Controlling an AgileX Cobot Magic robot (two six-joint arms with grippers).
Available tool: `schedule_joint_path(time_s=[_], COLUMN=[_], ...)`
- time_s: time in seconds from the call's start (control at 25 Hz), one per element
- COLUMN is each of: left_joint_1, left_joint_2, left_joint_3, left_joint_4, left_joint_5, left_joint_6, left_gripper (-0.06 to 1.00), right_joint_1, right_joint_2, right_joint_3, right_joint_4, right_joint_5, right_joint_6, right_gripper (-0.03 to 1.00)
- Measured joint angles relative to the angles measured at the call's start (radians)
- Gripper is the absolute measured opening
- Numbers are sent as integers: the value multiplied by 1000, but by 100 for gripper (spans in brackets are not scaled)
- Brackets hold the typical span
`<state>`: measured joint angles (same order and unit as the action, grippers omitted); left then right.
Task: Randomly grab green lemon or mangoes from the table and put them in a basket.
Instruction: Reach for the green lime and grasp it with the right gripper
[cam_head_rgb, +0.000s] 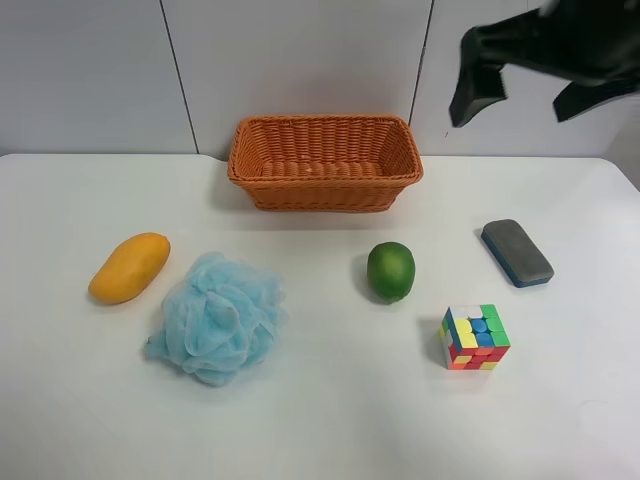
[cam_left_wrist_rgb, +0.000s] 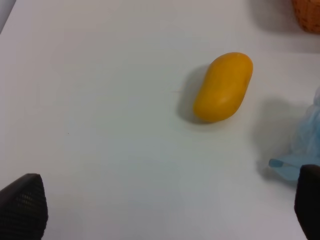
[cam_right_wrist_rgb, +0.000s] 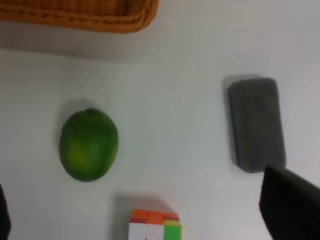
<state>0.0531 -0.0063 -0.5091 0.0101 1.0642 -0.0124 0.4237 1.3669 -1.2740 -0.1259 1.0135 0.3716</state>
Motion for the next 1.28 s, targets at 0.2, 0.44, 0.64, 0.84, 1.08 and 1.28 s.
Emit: schedule_joint_path(time_s=[0.2, 0.44, 0.64, 0.84, 1.08, 1.28], left_joint_1=[0, 0, 0, 0, 0, 0], left_joint_2=[0, 0, 0, 0, 0, 0], left_joint_3=[0, 0, 0, 0, 0, 0], left_joint_4=[0, 0, 0, 0, 0, 0], left_joint_5=[0, 0, 0, 0, 0, 0], left_joint_6=[0, 0, 0, 0, 0, 0], left_gripper=[99, 99, 99, 99, 99, 99], right_joint_1=[103, 128, 128, 128, 133, 135], right_joint_2=[122, 264, 373, 466, 545, 602], right_joint_3=[0, -2, -2, -3, -3, -4], right_joint_4=[-65, -73, -22, -4, -1, -12], right_joint_5=[8, 30, -39, -93, -116, -168], right_joint_6=[127, 160, 160, 159, 158, 157], right_gripper=[99, 99, 99, 95, 93, 93])
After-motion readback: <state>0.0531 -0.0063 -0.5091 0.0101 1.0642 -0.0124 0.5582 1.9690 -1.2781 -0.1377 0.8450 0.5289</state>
